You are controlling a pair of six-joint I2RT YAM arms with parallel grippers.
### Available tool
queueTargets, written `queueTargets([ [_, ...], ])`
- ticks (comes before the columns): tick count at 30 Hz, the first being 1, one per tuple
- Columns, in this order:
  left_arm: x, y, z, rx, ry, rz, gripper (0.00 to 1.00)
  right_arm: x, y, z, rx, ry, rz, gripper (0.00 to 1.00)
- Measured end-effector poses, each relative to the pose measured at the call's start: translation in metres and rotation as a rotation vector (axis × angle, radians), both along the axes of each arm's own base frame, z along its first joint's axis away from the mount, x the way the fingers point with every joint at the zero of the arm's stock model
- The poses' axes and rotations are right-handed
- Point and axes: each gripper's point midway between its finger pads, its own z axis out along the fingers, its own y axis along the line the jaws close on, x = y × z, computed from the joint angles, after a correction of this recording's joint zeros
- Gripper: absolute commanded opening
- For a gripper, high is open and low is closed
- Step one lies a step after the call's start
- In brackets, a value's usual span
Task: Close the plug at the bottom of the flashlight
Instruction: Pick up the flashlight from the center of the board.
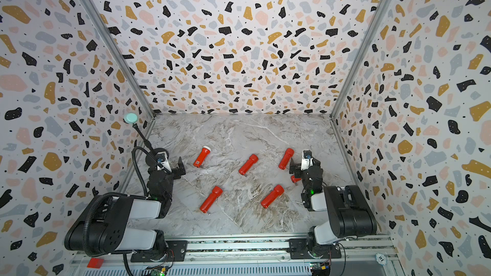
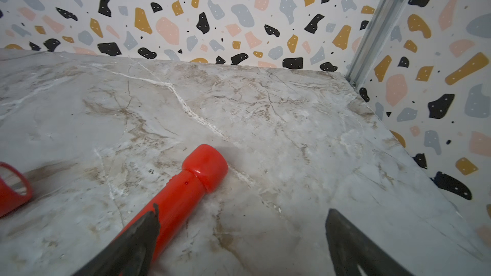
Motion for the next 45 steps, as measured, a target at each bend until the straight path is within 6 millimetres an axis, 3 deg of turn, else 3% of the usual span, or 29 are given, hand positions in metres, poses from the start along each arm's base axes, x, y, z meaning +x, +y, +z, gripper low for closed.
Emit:
queueTargets([
  [5,0.000,0.000,0.000,0.000,0.000,0.000,1.00,0.006,0.001,0.071,0.071,-0.136,-0.028,0.99],
  [7,0.000,0.000,0.000,0.000,0.000,0.000,1.00,0.006,0.011,0.097,0.157,-0.178,0.005,0.99],
  [10,0.000,0.000,0.000,0.000,0.000,0.000,1.00,0.010,0.036,0.121,0.288,-0.192,0.144,0.99],
  [13,0.000,0.000,0.000,0.000,0.000,0.000,1.00,0.013,0.057,0.119,0.443,-0.135,0.249,0.99],
  [17,0.000,0.000,0.000,0.000,0.000,0.000,1.00,0.019,0.075,0.094,0.641,0.010,0.345,0.99],
  [22,-0.003,0.008,0.004,-0.010,-0.010,0.052,1.00,0.029,0.078,0.076,0.923,0.139,0.414,0.99],
  [27,-0.014,0.018,0.041,-0.035,-0.100,0.111,1.00,0.032,0.075,0.077,1.116,0.155,0.494,0.99],
  [30,-0.024,0.024,0.074,-0.093,-0.210,0.144,1.00,0.028,0.073,0.078,1.102,0.174,0.493,0.99],
  [33,-0.027,0.025,0.098,-0.170,-0.284,0.150,1.00,0.028,0.075,0.093,0.959,0.148,0.433,0.99],
  [35,-0.022,0.025,0.112,-0.236,-0.309,0.157,1.00,0.027,0.094,0.123,0.805,0.074,0.420,0.99],
  [38,-0.013,0.027,0.127,-0.368,-0.334,0.184,0.99,0.000,0.121,0.180,0.637,-0.102,0.473,0.99],
  [41,-0.004,0.035,0.121,-0.533,-0.319,0.257,0.99,-0.025,0.103,0.206,0.556,-0.249,0.423,0.99],
  [45,0.003,0.029,0.097,-0.617,-0.245,0.241,1.00,-0.019,0.072,0.190,0.615,-0.212,0.230,0.99],
])
